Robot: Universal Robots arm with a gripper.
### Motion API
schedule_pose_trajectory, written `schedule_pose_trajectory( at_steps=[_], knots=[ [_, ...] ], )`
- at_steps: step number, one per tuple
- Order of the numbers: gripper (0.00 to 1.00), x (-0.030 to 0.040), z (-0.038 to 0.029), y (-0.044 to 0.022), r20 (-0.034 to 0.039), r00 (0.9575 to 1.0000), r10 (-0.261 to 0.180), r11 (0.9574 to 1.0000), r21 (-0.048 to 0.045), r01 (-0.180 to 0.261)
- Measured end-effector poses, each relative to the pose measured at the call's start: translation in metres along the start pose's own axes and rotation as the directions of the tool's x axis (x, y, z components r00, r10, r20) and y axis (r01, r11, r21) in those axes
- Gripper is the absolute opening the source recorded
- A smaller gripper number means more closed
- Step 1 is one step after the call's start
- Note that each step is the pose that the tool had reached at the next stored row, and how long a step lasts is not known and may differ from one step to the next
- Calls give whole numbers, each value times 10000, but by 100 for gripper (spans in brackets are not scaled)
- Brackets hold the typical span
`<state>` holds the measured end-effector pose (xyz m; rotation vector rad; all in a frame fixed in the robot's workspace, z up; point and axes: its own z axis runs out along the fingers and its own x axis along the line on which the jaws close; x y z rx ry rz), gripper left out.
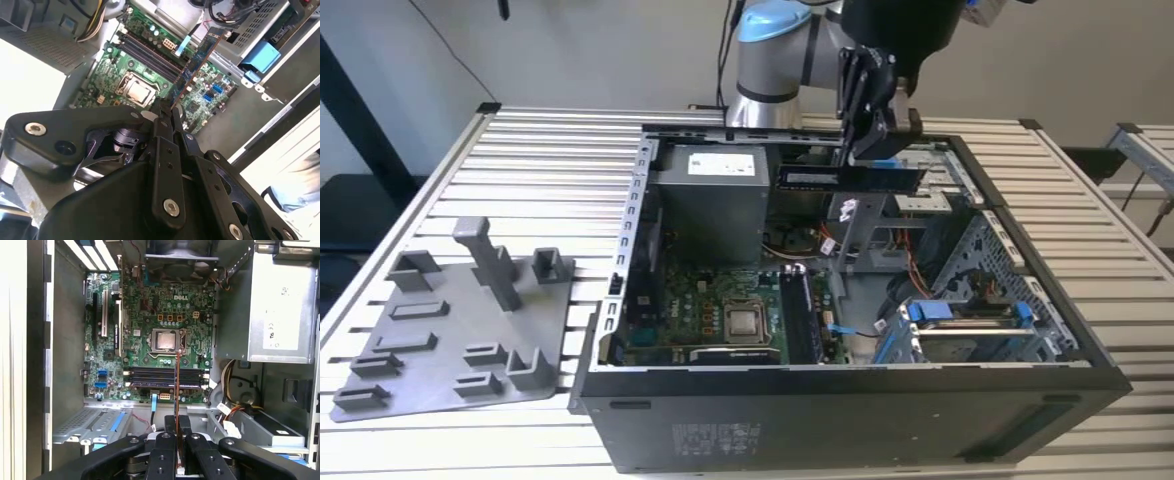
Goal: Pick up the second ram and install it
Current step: 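Pick up the second ram and move it above second insertion slot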
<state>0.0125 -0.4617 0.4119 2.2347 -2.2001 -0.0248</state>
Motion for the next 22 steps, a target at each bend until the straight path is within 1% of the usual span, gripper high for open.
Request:
schedule_pose_trajectory(
  at_steps=[14, 17, 20, 22],
  knots=[
    [14, -148, 1, -2, 0, 10000, 0, 10000, 0, 0],
    [14, -191, 2, -3, 1, 10000, 0, 10000, 0, 0],
    [14, -260, 2, 0, -1, 10000, -1, 10000, 1, 1],
    [14, -294, 4, 29, -1, 10000, -1, 10000, 3, 1]
  ],
)
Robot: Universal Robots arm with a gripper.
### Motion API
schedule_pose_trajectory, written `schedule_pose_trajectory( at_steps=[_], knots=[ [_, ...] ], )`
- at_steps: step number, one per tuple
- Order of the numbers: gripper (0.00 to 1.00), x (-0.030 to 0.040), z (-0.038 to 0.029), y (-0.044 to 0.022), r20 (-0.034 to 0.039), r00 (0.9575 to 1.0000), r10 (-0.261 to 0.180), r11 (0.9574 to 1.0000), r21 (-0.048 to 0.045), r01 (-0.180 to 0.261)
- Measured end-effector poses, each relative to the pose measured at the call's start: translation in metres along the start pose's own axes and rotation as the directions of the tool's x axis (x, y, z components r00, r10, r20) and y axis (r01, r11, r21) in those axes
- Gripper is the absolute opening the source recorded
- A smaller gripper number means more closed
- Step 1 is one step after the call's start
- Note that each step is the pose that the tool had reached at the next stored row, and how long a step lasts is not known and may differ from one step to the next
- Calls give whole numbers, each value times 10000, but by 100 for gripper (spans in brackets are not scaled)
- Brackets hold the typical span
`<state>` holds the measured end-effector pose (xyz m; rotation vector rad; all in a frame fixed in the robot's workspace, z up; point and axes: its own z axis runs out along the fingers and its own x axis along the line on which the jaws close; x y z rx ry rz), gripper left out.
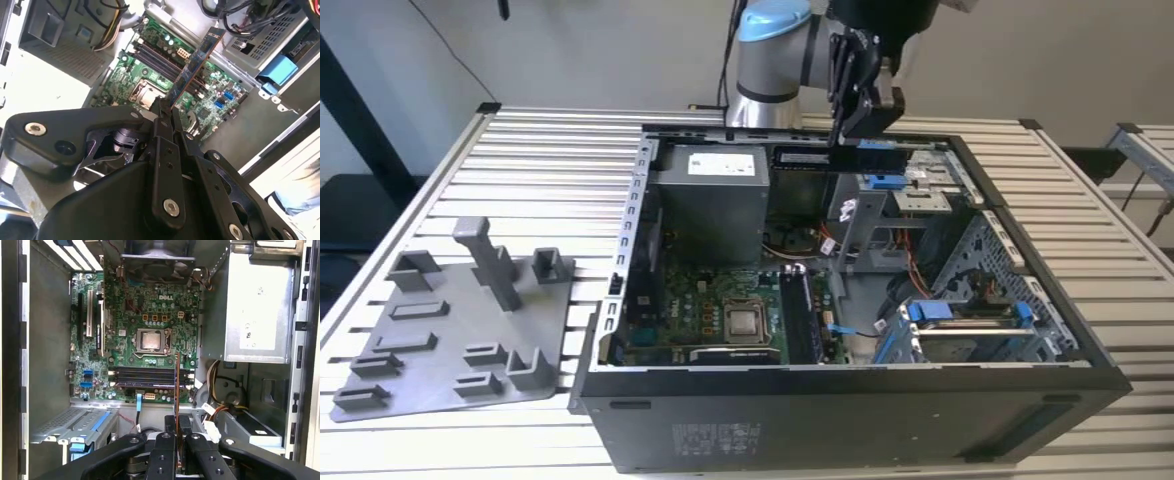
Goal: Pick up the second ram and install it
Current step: 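Pick up the second ram and move it above second insertion slot, then insert the second ram into the second slot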
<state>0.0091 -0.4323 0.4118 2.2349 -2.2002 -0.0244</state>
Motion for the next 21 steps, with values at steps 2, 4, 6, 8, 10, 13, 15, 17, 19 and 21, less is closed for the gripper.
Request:
schedule_pose_trajectory(
  at_steps=[2, 4, 6, 8, 10, 13, 15, 17, 19, 21],
  knots=[
    [14, -12, 3, 62, 0, 10000, 1, 10000, 20, -1],
    [14, -22, 6, 116, 0, 10000, 0, 10000, 42, 0],
    [14, -33, 7, 128, -2, 10000, 0, 10000, 47, 0],
    [14, -33, 7, 128, -4, 10000, 0, 10000, 47, 0],
    [14, -34, 7, 128, -24, 10000, 0, 10000, 47, 0],
    [14, -33, 7, 128, -28, 10000, 0, 10000, 47, 0],
    [14, -34, 7, 128, -31, 10000, 1, 10000, 46, -1],
    [14, -34, 7, 128, -33, 10000, 1, 10000, 46, -1],
    [14, -34, 7, 128, -35, 10000, 0, 10000, 46, 0],
    [14, -34, 7, 128, -37, 10000, 12, 10000, 46, -12]
  ],
)
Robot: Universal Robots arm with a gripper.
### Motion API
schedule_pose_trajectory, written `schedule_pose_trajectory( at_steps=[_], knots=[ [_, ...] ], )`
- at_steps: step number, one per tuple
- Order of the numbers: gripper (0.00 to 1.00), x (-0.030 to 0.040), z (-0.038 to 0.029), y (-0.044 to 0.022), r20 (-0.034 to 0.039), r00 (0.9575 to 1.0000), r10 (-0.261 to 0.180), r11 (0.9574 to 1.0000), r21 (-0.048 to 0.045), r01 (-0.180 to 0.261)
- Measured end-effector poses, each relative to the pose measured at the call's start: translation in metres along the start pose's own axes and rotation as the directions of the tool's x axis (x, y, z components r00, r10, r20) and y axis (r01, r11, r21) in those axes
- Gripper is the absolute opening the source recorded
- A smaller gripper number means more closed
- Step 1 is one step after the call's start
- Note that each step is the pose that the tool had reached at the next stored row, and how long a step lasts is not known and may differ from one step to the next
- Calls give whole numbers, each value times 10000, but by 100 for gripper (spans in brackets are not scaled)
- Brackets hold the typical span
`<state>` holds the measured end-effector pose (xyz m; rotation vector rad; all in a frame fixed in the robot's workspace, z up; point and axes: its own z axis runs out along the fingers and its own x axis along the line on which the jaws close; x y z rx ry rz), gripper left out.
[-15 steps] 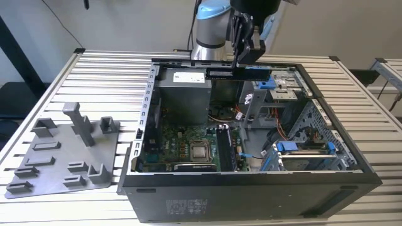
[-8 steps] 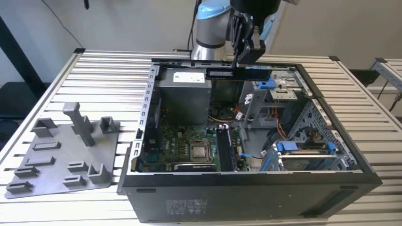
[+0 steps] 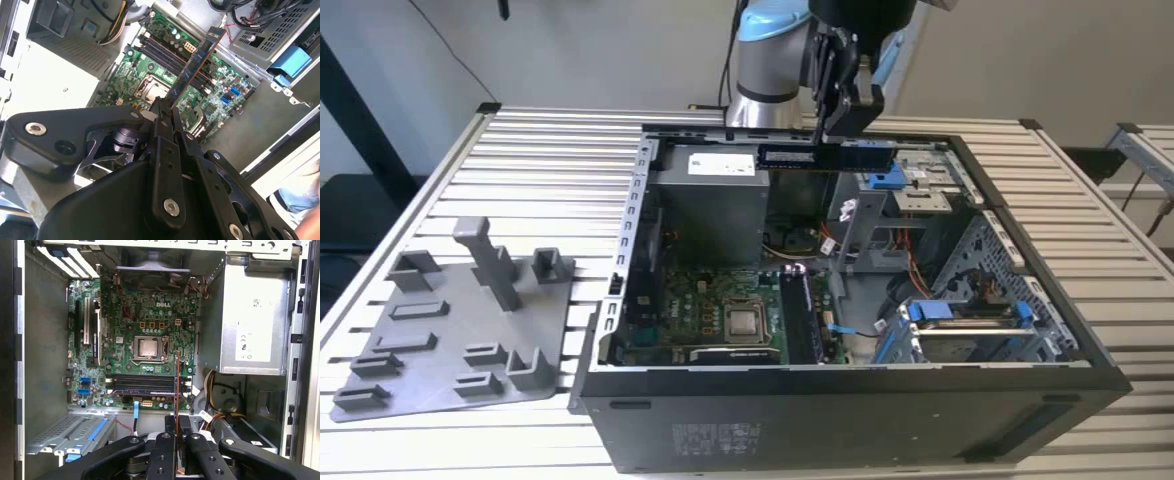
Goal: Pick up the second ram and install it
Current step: 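Insert the second ram into the second slot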
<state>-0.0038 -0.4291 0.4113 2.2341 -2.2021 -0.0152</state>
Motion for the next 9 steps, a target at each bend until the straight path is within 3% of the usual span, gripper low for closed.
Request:
schedule_pose_trajectory(
  at_steps=[9],
  knots=[
    [14, 0, 3, 0, 7, 9976, 691, 9976, 2, -691]
  ],
)
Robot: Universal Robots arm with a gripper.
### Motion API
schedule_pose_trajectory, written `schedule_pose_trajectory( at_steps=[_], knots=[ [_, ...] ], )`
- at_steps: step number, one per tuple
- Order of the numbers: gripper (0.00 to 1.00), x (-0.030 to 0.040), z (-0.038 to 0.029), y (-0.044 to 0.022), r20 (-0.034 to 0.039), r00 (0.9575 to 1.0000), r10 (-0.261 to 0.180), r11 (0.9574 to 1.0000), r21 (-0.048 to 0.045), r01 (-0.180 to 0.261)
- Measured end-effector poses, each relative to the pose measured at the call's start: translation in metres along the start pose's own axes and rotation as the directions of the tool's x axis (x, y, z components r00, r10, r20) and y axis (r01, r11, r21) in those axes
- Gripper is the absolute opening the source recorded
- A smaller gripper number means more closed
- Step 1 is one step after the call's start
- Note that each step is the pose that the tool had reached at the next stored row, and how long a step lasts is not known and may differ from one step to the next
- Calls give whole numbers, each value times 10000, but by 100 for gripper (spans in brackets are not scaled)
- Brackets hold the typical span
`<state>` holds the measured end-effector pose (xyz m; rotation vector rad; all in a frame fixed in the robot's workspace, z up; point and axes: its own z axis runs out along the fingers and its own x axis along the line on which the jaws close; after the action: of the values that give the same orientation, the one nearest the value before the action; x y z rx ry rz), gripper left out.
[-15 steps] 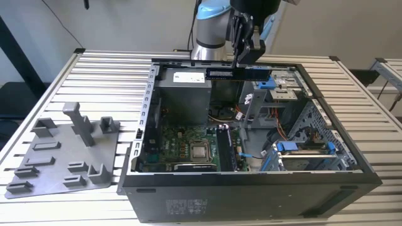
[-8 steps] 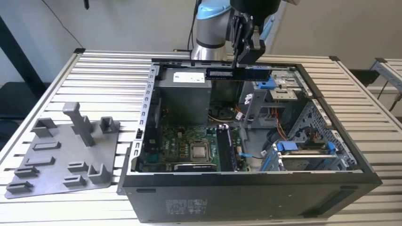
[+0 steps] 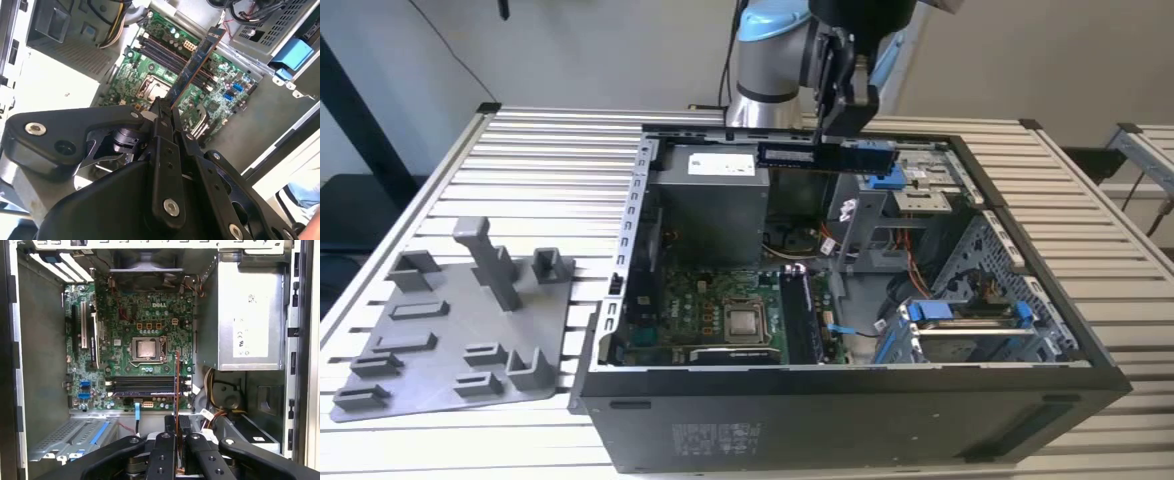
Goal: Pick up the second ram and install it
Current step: 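Insert the second ram into the second slot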
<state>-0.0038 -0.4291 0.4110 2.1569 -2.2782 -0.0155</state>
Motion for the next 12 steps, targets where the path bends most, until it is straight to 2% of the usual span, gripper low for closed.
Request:
schedule_pose_trajectory(
  at_steps=[6, 12],
  knots=[
    [14, 0, 2, 0, 6, 9988, 491, 9988, 2, -491],
    [14, 0, 4, 0, 10, 9958, 917, 9958, 3, -917]
  ],
)
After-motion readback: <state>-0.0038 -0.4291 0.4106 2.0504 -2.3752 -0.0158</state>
